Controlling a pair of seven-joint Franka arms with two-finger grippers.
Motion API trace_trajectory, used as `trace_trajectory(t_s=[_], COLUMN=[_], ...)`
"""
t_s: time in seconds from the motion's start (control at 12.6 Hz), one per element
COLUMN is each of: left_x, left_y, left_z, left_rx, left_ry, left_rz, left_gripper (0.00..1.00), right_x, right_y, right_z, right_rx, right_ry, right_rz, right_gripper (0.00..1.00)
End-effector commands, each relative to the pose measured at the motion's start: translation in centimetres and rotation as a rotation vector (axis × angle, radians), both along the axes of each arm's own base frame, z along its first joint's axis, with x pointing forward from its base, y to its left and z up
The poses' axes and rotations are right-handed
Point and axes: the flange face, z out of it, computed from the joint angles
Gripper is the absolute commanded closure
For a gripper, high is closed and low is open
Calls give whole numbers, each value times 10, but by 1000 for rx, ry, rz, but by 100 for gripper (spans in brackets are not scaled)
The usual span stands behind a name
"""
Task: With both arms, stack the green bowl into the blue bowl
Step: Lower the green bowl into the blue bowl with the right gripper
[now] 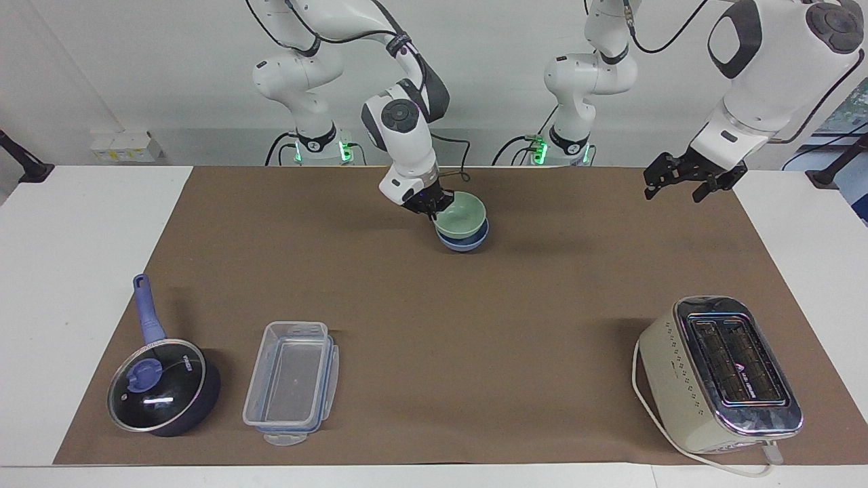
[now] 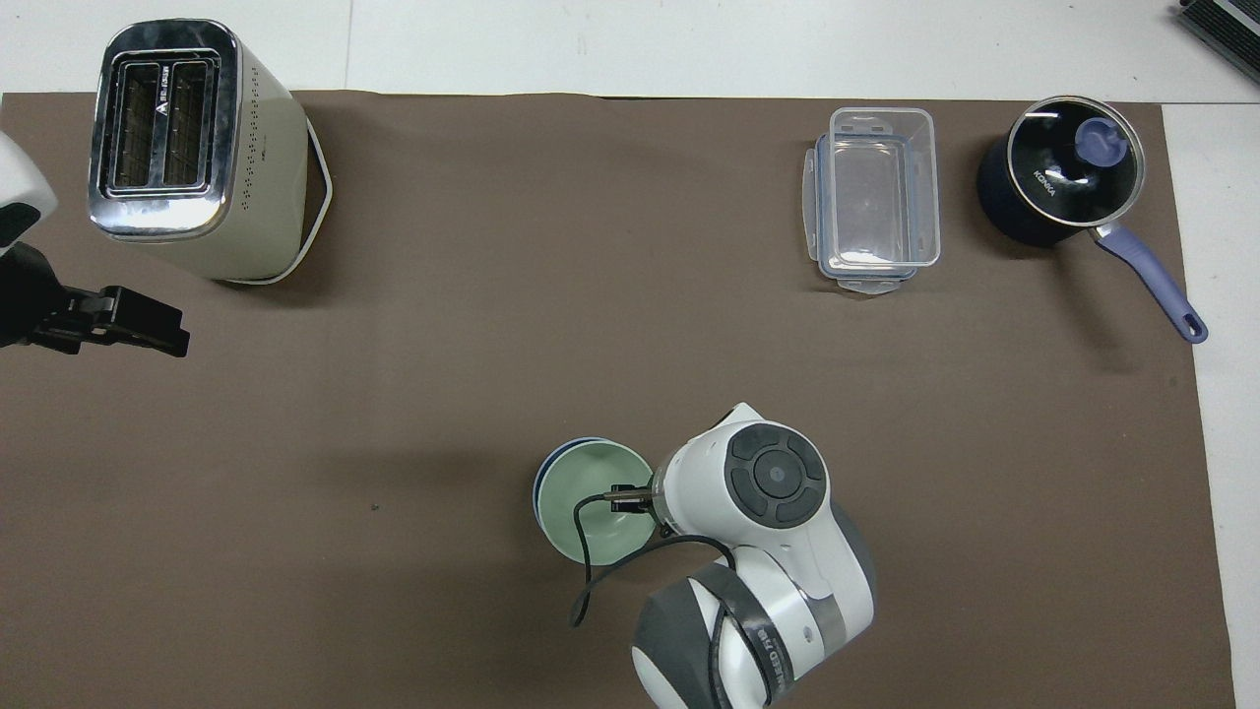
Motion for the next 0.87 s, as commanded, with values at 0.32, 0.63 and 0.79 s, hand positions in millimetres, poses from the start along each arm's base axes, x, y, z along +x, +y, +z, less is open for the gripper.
trace_trajectory(t_s=[0.32,0.63,0.79], left_x=[0,0,0], left_y=[2,2,2], left_z=[3,3,3], left_rx=[21,21,21], left_ry=[9,9,9], left_rz=[8,8,8], left_gripper=[0,0,0], right_x=[7,5,4], right_y=[5,8,9], right_z=[1,0,2], right_rx=[43,50,50], right_ry=[-19,-11,-10], right_rz=[-51,-50,-52], right_gripper=[100,81,72])
